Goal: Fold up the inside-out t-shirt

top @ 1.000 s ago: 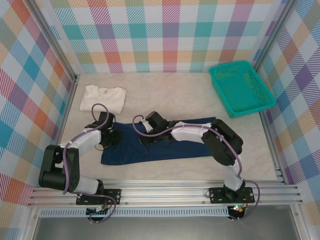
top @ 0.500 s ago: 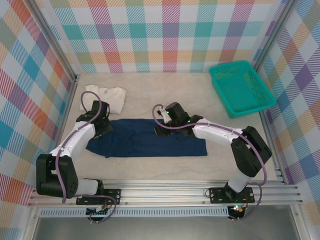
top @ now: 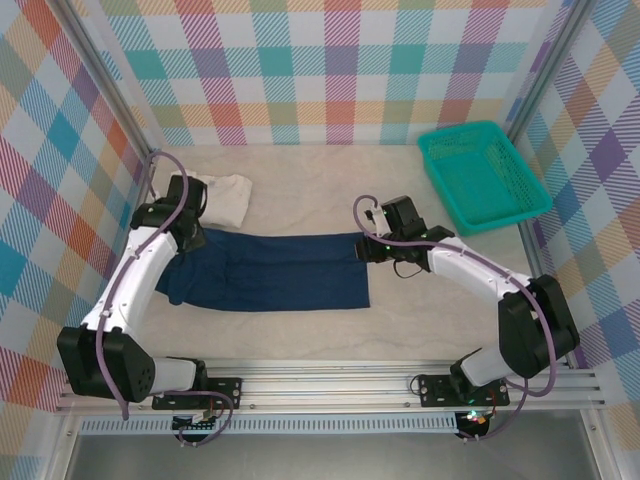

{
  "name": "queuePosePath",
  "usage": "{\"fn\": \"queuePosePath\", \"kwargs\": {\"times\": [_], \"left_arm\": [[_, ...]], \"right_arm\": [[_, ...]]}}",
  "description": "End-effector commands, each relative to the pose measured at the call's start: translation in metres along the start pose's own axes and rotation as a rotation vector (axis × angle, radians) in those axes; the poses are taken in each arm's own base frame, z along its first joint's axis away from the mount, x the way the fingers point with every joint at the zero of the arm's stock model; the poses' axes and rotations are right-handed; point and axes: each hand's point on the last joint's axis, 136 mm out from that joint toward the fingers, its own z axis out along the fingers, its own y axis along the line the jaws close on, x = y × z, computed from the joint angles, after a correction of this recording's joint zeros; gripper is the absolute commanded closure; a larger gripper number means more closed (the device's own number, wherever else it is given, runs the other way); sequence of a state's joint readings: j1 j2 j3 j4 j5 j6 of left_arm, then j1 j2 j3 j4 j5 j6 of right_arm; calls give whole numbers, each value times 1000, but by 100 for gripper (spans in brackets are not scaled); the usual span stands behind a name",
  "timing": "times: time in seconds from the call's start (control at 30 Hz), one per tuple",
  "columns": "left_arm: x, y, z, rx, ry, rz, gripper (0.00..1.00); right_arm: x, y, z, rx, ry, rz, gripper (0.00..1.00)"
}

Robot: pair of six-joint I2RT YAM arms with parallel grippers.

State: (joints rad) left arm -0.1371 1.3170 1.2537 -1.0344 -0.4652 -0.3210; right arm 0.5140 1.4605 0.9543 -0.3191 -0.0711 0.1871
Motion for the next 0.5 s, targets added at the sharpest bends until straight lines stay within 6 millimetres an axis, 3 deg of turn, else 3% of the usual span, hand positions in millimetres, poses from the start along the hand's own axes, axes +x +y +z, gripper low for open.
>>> {"fn": "queuePosePath", "kwargs": {"times": [0.0,0.17,0.47], "left_arm": [[9,-21,-24,40,39,92,100],[16,-65,-47,116,43,163,100],[44,-159,-61,228,89,307,100]], "right_arm": [[12,-7,4,7,52,34,56],[22,-12,13,9,100,60,56],[26,-19,11,26,111,89,56]]}}
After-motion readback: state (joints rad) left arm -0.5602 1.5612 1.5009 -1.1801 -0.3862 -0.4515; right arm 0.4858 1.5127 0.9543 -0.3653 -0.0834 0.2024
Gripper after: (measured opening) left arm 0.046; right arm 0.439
